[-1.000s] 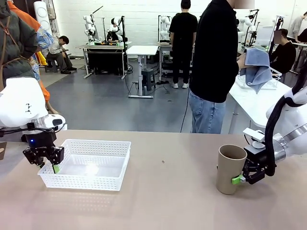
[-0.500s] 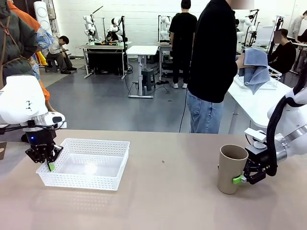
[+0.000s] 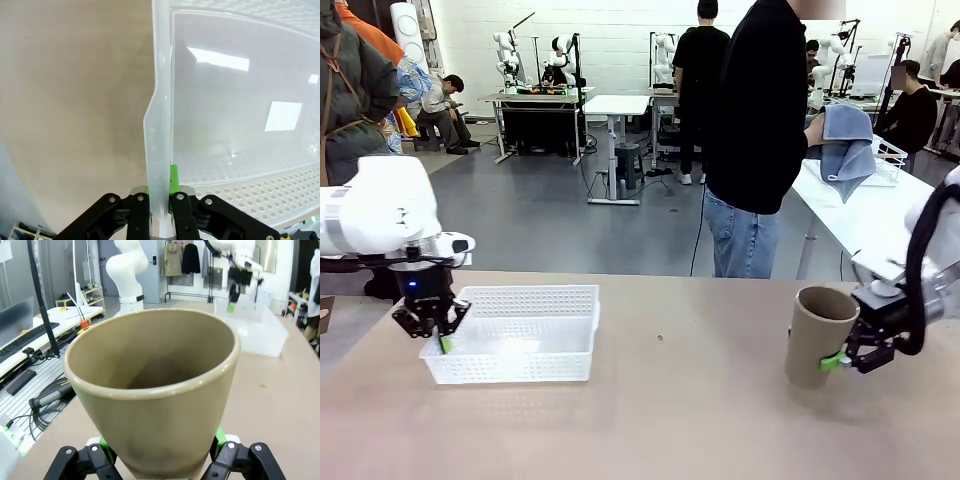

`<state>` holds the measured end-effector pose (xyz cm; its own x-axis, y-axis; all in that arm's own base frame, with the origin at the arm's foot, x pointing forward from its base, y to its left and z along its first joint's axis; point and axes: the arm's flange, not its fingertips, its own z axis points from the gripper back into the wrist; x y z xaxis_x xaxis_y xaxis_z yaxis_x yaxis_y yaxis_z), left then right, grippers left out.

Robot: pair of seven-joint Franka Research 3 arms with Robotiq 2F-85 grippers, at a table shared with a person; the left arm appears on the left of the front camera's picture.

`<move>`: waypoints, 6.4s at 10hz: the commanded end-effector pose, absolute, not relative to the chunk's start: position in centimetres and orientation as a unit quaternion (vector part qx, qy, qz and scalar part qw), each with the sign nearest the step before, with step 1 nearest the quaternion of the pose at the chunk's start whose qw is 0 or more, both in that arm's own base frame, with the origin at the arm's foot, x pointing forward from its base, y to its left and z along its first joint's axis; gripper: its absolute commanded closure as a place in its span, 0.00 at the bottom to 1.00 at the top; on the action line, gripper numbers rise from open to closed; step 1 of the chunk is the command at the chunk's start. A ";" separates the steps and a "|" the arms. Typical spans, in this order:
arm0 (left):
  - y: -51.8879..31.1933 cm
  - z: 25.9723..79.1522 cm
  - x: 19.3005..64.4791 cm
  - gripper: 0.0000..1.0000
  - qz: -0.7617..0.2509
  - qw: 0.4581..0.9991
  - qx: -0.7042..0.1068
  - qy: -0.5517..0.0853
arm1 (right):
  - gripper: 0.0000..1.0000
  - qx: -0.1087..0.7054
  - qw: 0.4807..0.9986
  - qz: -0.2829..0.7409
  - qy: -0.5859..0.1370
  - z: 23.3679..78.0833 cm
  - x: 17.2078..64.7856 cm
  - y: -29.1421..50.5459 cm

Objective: Clean and organize the cups into the basket.
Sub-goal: Pick up the Organizing basket and move it to the center of the table, then pick up the Reusable plastic cup from the right side of the table and place it inside the Organizing basket.

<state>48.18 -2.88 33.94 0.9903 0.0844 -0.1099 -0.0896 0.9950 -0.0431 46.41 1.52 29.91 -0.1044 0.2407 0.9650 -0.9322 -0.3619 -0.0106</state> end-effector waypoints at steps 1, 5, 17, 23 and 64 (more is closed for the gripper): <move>-7.9 34.3 49.1 1.00 0.042 0.997 -0.004 0.060 | 0.77 0.450 0.452 0.664 -0.390 37.1 41.0 1.4; -18.2 35.0 51.2 1.00 0.032 0.997 0.020 0.074 | 0.77 0.394 0.479 0.651 -0.438 47.6 35.1 -0.2; -31.3 34.9 49.8 1.00 0.031 0.996 0.000 0.083 | 0.77 0.391 0.569 0.611 -0.387 46.6 40.0 1.2; -31.3 34.9 49.8 1.00 0.031 0.996 0.000 0.083 | 0.77 0.161 0.739 0.625 -0.194 44.3 55.9 21.4; -31.3 34.9 49.8 1.00 0.031 0.996 0.000 0.083 | 0.00 0.416 0.440 0.616 -0.504 45.7 33.9 -18.3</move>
<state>49.79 -31.65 34.93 0.9842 0.0749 -0.1604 -0.0755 0.9971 0.0026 29.67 -16.44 47.94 -0.2606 0.1601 0.9521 -0.9651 -0.0167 -0.2614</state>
